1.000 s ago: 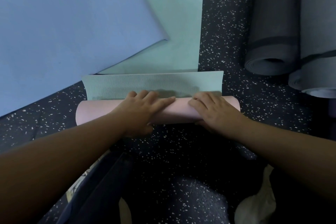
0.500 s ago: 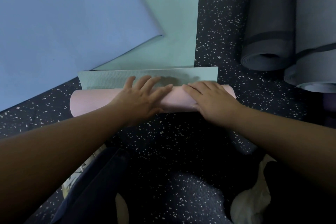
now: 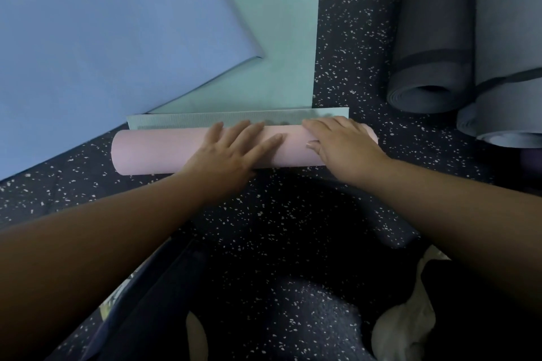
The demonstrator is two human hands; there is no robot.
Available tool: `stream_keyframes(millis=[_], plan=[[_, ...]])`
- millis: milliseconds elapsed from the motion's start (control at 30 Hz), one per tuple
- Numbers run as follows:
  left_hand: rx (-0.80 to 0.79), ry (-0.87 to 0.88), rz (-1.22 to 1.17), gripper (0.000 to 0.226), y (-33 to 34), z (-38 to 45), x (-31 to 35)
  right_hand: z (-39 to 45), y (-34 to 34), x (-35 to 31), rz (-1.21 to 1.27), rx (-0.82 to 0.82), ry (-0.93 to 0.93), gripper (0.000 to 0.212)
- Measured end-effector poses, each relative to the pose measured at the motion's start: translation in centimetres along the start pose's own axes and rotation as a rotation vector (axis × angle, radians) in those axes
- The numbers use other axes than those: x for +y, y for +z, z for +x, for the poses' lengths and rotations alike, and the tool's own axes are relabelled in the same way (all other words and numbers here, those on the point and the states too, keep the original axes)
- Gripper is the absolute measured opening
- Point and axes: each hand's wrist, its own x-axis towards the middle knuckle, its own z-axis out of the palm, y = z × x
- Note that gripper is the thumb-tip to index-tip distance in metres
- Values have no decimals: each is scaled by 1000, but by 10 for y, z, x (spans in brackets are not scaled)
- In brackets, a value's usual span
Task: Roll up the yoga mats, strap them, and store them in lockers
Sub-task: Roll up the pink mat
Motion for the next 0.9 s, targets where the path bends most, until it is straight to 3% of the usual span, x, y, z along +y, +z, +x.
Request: stream_keyframes(millis=[200,367,467,633,700,833,900], plan=[[-101,-36,22,104,-2,8,-6,-3,5,-6,50,128,50,47],[-247,-81,13,93,-15,23,-14,-8,14,-12,22,306,-16,42],[-339,-109,-4,90,-23,34,-19,-18,24,-13,-40,223,-68,51],[-370,-135,10,78,-27,42,-21,-26,35,-7,-173,45,-101,90],[-337,-150,37,78,-24,40,-22,-24,32,-4,-207,-5,-113,99],[20,-44,116,65,-9,28,-21,-21,23,-5,-204,-34,-86,103],[99,-9,152,65,0,22,-23,-18,20,-7,-201,-59,-69,102]])
